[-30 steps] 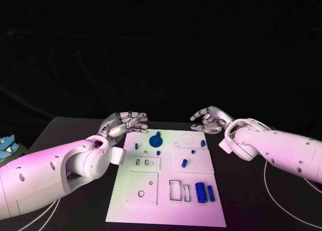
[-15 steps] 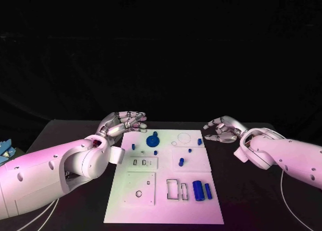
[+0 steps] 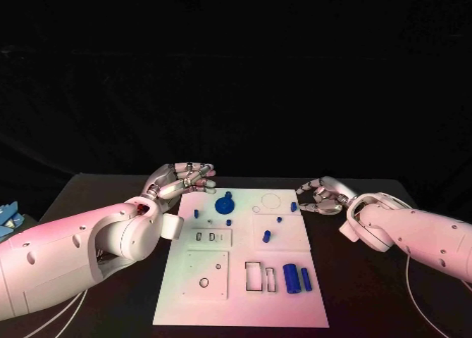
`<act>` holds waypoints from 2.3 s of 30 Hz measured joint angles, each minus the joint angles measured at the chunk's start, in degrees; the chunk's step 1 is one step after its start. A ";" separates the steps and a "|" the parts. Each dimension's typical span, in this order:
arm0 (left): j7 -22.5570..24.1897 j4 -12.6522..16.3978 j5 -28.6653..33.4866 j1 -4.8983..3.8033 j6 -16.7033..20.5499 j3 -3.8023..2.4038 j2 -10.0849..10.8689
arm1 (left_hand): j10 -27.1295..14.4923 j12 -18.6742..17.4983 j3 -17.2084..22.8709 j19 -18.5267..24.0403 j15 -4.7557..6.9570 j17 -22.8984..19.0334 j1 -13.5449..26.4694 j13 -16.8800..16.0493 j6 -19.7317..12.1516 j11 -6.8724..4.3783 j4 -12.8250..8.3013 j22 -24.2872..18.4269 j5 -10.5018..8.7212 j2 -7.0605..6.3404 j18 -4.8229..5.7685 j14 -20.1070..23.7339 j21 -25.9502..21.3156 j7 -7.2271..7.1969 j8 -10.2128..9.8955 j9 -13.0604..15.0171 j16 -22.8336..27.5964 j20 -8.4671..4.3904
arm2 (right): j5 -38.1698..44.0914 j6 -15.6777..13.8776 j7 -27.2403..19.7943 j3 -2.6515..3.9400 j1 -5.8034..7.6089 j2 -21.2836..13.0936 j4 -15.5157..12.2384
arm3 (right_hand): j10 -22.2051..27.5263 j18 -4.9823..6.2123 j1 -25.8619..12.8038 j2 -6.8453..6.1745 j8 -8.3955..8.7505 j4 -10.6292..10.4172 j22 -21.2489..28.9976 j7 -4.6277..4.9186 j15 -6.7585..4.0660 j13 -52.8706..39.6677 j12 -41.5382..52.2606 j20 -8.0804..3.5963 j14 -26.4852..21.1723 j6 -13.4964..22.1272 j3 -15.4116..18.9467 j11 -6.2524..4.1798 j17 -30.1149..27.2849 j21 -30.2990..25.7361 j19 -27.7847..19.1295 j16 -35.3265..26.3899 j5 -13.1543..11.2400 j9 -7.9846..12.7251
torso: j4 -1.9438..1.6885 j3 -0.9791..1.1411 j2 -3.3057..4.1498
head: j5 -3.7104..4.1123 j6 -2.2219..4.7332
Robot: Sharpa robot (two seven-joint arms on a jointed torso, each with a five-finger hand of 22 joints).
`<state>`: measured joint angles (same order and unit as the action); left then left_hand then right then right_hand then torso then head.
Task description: Assemble the parts on the task board
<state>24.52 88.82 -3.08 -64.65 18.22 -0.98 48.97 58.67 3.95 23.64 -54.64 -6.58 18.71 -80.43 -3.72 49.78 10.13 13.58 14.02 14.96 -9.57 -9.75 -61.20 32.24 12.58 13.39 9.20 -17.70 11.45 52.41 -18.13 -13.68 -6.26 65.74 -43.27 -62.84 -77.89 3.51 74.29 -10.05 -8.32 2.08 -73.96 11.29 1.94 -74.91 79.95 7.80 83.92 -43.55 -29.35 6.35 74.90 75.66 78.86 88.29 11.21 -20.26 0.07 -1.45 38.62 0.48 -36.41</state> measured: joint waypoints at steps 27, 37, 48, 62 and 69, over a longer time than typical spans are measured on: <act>-0.03 -0.21 -0.02 0.00 -0.17 0.00 -0.17 | 0.00 0.00 0.00 0.18 0.00 0.03 0.00 0.00 0.00 0.00 0.00 -0.01 0.00 0.00 0.00 0.00 -0.01 0.00 0.00 0.00 0.00 -0.18 | 2.17 1.18 1.51 -0.10 -0.68 2.62 2.10 | -0.65 0.00 -0.26 0.84 -1.40 0.53 -0.20 -0.02 0.00 0.01 0.68 0.00 0.00 -3.32 -0.54 -0.19 0.00 0.00 0.00 0.00 -1.05 -0.64 | 0.08 0.01 -0.04 | -0.87 -0.68; -0.12 -0.26 -0.03 0.00 -0.21 0.00 -0.20 | 0.00 0.00 0.00 0.18 0.00 0.03 0.00 0.00 0.00 0.00 0.00 -0.01 0.00 0.00 0.00 0.00 -0.01 0.00 0.00 0.00 0.00 -0.18 | 2.24 1.18 1.98 -0.10 -0.69 3.09 2.31 | -0.99 0.00 -1.01 1.15 -1.86 0.53 -0.44 -0.25 0.00 0.01 0.90 0.00 0.00 -3.96 -0.54 -0.26 0.03 0.00 0.00 0.00 -1.61 -0.77 | 0.10 -0.02 -0.05 | -0.87 -0.89; -0.16 -0.18 -0.04 0.00 -0.22 0.00 -0.13 | 0.00 0.00 0.00 0.18 0.00 0.02 0.00 0.00 0.00 0.00 0.00 -0.02 0.00 0.00 0.00 0.00 -0.01 0.00 0.00 0.01 0.00 -0.18 | 2.74 1.21 2.47 -0.15 -0.69 3.57 2.62 | -1.30 0.00 -1.14 1.28 -2.71 0.53 -0.70 -0.67 0.00 -0.03 1.34 -0.22 0.00 -5.63 -0.54 -0.57 0.04 0.00 0.22 0.00 -2.23 -1.03 | 0.10 0.02 -0.04 | -0.88 -0.98; -0.21 -0.18 -0.05 0.00 -0.24 0.00 -0.13 | 0.00 0.00 0.00 0.18 0.00 0.02 0.00 0.00 0.00 0.00 0.00 -0.02 0.00 0.00 0.00 0.00 -0.01 0.00 0.00 0.01 0.00 -0.18 | 3.29 1.10 2.79 -0.20 -0.73 3.92 2.91 | -2.32 0.00 -1.77 1.91 -4.36 0.20 -0.99 -1.62 -0.77 -0.03 1.95 -0.74 0.09 -8.20 -0.86 -1.26 0.03 0.77 0.75 0.00 -2.23 -1.66 | 0.14 0.07 -0.04 | -0.96 -1.17; -0.23 -0.19 -0.05 0.00 -0.25 0.00 -0.12 | 0.00 0.00 0.00 0.18 0.00 0.01 0.00 0.00 0.00 0.00 0.00 -0.02 0.01 0.00 0.00 0.00 -0.01 0.00 0.00 0.01 0.00 -0.18 | 3.37 0.66 2.89 -0.20 -0.82 3.98 3.13 | -2.90 0.00 -1.77 3.29 -5.86 -0.19 -0.98 -2.41 -1.25 -0.02 2.13 -1.24 0.01 -9.41 -1.26 -1.85 0.03 1.21 1.25 0.00 -2.65 -2.12 | 0.13 0.07 -0.04 | -0.96 -1.23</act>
<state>24.28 88.63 -3.13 -64.65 17.97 -0.98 48.85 58.67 3.95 23.64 -54.46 -6.58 18.73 -80.43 -3.72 49.77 10.14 13.58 14.00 14.97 -9.57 -9.75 -61.21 32.24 12.58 13.39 9.21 -17.70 11.27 55.78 -17.47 -10.78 -6.46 64.92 -39.29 -59.71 -80.79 3.51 72.53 -6.76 -14.18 1.88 -74.94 8.89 0.69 -74.93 82.08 6.56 83.93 -52.96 -30.61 4.51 74.93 76.87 80.11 88.30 8.57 -22.38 0.19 -1.38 38.57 -0.48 -37.64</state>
